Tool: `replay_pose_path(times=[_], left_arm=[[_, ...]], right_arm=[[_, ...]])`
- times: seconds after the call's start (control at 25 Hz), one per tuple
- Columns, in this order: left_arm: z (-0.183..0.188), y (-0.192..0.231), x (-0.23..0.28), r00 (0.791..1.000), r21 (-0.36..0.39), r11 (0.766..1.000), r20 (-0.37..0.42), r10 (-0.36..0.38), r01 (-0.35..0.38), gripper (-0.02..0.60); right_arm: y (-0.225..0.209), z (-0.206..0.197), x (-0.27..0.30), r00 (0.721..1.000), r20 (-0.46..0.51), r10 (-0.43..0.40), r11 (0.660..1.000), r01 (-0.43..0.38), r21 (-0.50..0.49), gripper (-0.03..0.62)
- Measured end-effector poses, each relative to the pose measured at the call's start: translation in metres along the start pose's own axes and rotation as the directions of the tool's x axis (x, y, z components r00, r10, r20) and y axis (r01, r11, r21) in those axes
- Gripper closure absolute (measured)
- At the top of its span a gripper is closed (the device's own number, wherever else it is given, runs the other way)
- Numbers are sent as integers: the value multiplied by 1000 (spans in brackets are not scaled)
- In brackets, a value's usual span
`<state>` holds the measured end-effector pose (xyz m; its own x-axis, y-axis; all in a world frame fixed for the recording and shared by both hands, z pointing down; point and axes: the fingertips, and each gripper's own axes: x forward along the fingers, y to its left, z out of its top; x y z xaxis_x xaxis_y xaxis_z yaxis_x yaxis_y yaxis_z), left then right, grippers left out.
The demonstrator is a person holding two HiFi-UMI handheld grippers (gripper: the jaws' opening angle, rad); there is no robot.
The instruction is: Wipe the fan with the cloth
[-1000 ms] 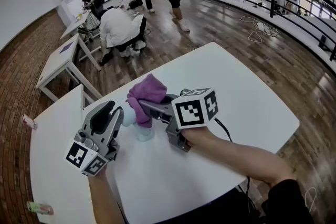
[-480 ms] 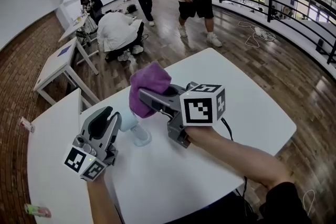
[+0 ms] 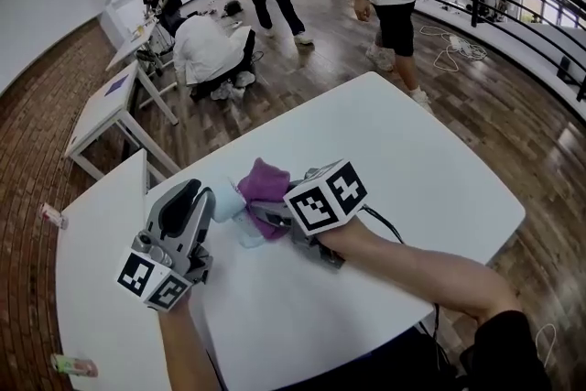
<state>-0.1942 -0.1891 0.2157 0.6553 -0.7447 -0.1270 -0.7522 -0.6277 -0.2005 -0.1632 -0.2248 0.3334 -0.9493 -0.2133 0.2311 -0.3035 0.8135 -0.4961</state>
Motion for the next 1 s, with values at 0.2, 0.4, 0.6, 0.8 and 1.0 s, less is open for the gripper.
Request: replay_pose_path(times=[0.2, 0.4, 0.6, 0.8, 1.0], left_arm=[[-1, 0, 0, 1000, -4, 1000, 3, 2, -2, 478], [1, -2, 0, 1000, -7, 1000, 8, 2, -2, 477], [2, -2, 2, 1000, -14, 1000, 12, 10, -10, 488], [0, -3, 1, 1000, -18, 1000, 14, 7, -6, 497], [-2, 0, -2, 1000, -23, 1000, 18, 4, -4, 497]], right_arm=[[-9, 14, -17, 998, 67, -2, 994, -6, 106, 525], [22, 56, -45, 944, 303, 134, 938, -219, 270, 525], [21, 17, -23, 967, 192, 169, 897, -232, 376, 525], [7, -26, -4, 994, -13, 108, 939, -97, 329, 525], [9, -24, -11, 991, -54, 119, 942, -96, 321, 525]])
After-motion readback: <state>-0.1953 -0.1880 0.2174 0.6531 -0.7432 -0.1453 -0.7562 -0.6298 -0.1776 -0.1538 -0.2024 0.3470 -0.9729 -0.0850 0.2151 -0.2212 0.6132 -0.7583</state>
